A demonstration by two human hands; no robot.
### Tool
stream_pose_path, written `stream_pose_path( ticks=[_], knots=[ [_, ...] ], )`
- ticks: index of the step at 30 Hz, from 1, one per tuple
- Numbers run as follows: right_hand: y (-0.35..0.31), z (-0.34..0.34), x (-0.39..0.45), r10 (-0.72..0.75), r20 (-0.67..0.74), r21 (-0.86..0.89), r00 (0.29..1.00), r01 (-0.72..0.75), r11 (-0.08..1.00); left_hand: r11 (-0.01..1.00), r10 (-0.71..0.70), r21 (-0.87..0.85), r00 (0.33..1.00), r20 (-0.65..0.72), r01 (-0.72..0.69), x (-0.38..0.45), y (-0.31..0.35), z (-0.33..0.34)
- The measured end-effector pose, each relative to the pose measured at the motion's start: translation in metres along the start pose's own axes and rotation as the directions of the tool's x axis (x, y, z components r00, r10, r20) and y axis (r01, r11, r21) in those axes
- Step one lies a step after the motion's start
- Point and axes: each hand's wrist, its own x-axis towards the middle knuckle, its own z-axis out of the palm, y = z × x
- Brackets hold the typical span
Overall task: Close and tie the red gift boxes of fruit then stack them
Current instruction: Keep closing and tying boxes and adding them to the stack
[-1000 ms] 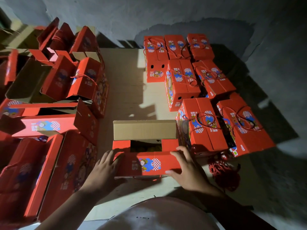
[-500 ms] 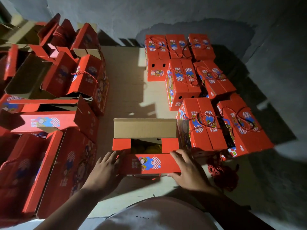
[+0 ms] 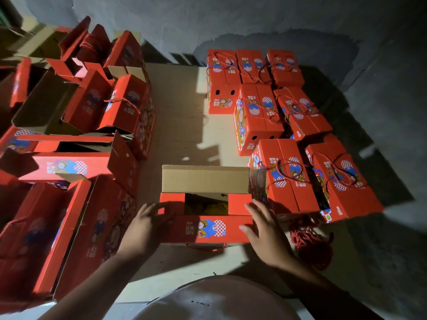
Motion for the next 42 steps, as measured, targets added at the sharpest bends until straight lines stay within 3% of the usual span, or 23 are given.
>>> stream_pose_path(
  ticks=[3, 6, 8, 11, 13, 14, 17, 21, 26, 29, 35, 42],
  knots=[
    [-0.006, 0.001, 0.024, 0.235, 0.042, 0.176, 0.971, -0.239, 0.955, 0.979, -0.174, -0.117, 0.984, -0.051, 0.167, 0.024, -0.005, -0.001],
    [-0.008, -0.003, 0.051, 0.342, 0.275, 0.350, 0.899, -0.425, 0.835, 0.894, -0.358, -0.243, 0.926, 0.118, 0.377, 0.045, -0.017, 0.000],
    [-0.010, -0.007, 0.066, 0.324, 0.341, 0.383, 0.883, -0.445, 0.809, 0.833, -0.340, -0.376, 0.911, 0.233, 0.406, 0.055, -0.024, -0.001],
    [-0.015, -0.007, 0.077, 0.310, 0.287, 0.442, 0.907, -0.412, 0.797, 0.672, -0.249, -0.602, 0.897, 0.365, 0.431, 0.059, -0.025, -0.001],
    [-0.015, -0.005, 0.072, 0.318, 0.230, 0.492, 0.920, -0.392, 0.777, 0.585, -0.266, -0.679, 0.896, 0.356, 0.444, 0.052, -0.023, 0.003],
    [-0.013, -0.004, 0.066, 0.309, 0.207, 0.497, 0.928, -0.372, 0.784, 0.609, -0.279, -0.683, 0.916, 0.289, 0.402, 0.048, -0.023, 0.005],
    [-0.005, -0.002, 0.042, 0.198, 0.150, 0.447, 0.969, -0.245, 0.860, 0.850, -0.210, -0.483, 0.976, 0.053, 0.209, 0.030, -0.021, 0.009],
    [0.009, -0.001, 0.019, 0.018, 0.128, 0.200, 0.992, -0.044, 0.979, 0.978, -0.026, -0.205, 0.996, 0.088, 0.044, 0.008, -0.029, 0.018],
    [0.006, -0.001, 0.037, -0.096, 0.105, -0.024, 0.990, 0.099, 0.995, 0.999, 0.001, -0.052, 0.987, 0.160, 0.007, 0.016, -0.025, 0.013],
    [-0.004, 0.005, 0.050, -0.157, 0.170, -0.107, 0.973, 0.177, 0.978, 0.995, -0.010, 0.099, 0.972, 0.237, -0.013, 0.033, -0.010, 0.011],
    [-0.017, 0.003, 0.058, -0.157, 0.211, -0.293, 0.965, 0.215, 0.931, 0.971, -0.019, 0.232, 0.946, 0.324, -0.060, 0.050, 0.014, 0.011],
    [-0.021, 0.017, 0.041, -0.136, 0.186, -0.348, 0.973, 0.194, 0.917, 0.955, -0.072, 0.295, 0.954, 0.292, -0.019, 0.038, 0.020, 0.020]
  ],
)
